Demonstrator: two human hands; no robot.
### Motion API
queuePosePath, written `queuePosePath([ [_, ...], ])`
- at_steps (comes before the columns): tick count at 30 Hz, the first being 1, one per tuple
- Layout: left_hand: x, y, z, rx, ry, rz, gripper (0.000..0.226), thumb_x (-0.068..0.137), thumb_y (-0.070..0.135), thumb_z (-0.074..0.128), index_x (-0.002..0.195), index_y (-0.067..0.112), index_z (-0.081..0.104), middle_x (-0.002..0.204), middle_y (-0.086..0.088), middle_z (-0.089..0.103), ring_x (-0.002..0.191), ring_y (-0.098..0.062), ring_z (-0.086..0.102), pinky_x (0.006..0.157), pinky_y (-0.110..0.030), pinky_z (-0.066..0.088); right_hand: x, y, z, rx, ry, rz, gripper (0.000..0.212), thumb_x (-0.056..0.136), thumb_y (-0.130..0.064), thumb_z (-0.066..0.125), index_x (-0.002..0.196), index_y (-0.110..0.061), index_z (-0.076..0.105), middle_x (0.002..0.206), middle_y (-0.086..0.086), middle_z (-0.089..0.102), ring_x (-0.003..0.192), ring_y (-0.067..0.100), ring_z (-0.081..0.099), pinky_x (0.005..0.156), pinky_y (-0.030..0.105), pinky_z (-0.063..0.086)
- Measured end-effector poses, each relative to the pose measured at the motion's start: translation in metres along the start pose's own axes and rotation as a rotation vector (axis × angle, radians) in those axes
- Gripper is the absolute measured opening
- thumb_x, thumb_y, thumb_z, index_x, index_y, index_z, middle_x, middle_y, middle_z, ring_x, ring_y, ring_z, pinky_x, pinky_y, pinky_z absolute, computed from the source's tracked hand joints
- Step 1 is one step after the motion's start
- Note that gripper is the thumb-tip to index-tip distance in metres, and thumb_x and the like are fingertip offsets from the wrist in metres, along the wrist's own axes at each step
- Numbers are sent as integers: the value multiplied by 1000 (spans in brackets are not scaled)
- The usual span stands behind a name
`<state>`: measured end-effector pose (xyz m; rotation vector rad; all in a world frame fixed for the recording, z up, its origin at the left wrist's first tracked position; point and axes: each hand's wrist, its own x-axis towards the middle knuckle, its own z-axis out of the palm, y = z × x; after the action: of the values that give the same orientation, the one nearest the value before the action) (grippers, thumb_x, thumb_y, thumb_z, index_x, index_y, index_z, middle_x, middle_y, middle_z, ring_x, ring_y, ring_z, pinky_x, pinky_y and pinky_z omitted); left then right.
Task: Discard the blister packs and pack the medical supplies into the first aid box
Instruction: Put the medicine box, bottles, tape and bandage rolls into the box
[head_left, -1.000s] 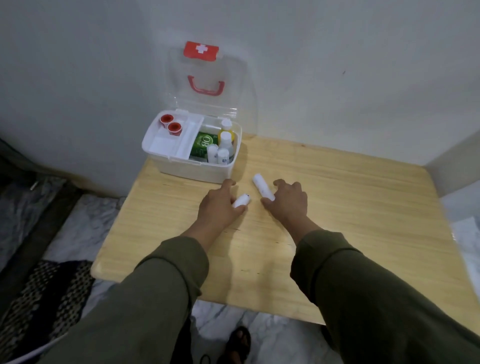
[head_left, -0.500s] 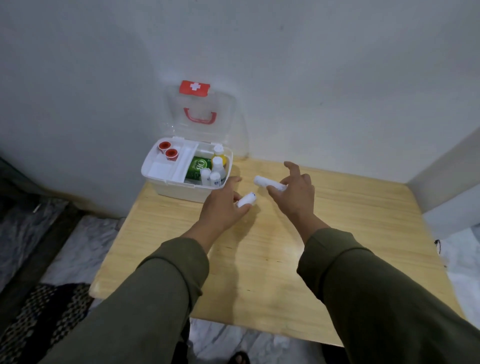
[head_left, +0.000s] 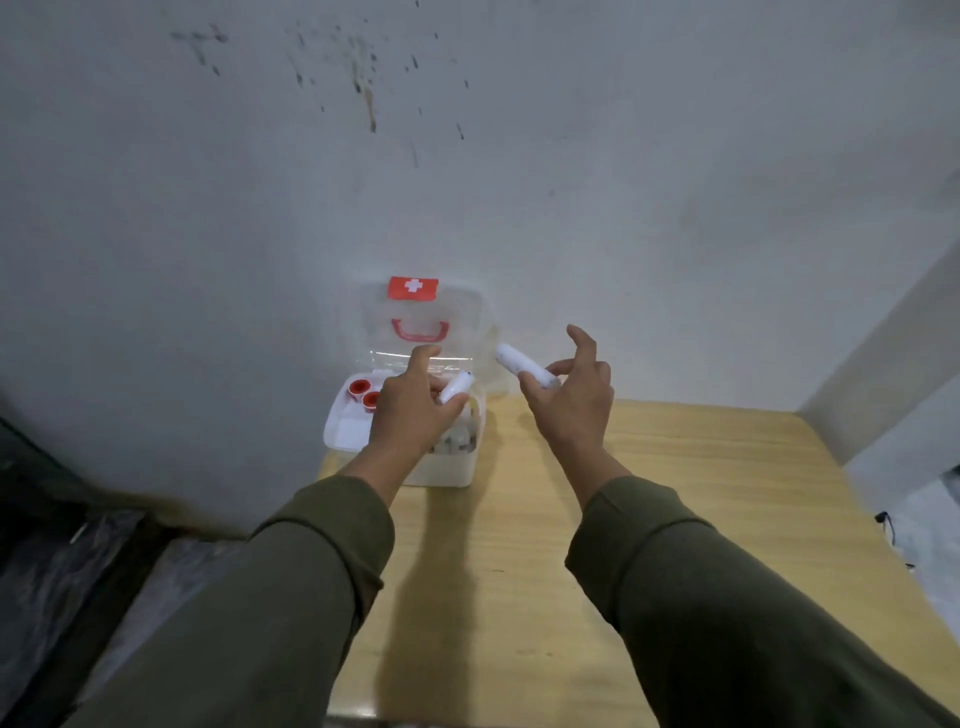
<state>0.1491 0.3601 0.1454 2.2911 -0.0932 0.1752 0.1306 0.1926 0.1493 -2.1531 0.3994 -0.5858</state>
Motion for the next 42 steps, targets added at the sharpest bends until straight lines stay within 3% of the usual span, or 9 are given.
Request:
queuePosePath([
  [7,24,-61,-43,-5,43,-84,60,81,33,71,133,22,42,102,-7,70,93,-23,65,81,-28,49,-39,-31,63,47,130,123,74,77,-27,71,138,-29,29,89,-8,58,92,13,41,82,29,31],
  [13,44,-101,-62,38,-17,-115,68,78,39,74,135,25,39,113,-8,68,96,-25,66,81,-31,53,-61,-61,116,10,225,261,75,78,-32,71,139,-30,27,90,-13,52,101,17,46,82,30,25],
  [19,47,-129,-68,67,-95,-74,62,82,39,69,134,23,40,119,-7,65,97,-24,65,81,-31,54,-78,-74,156,-138,227,283,74,78,-38,69,140,-31,28,106,-5,63,108,20,48,90,36,30],
  [24,48,-148,-66,112,-145,-48,62,81,40,69,133,23,40,111,-5,68,90,-22,66,77,-30,56,-85,-76,177,-256,241,294,72,78,-43,67,139,-31,29,111,0,61,109,20,48,97,40,30],
  [28,47,-151,-65,132,-143,-17,62,81,41,69,133,23,39,112,-4,67,92,-22,66,78,-29,54,-88,-71,191,-347,230,297,75,77,-44,68,139,-32,28,107,0,61,108,20,49,97,42,30],
  [42,49,-147,-64,249,-161,-19,59,86,38,64,136,21,38,123,-7,62,101,-26,65,84,-31,54,-84,-67,202,-485,129,350,71,81,-49,60,139,-30,25,125,5,58,121,26,45,104,49,26],
])
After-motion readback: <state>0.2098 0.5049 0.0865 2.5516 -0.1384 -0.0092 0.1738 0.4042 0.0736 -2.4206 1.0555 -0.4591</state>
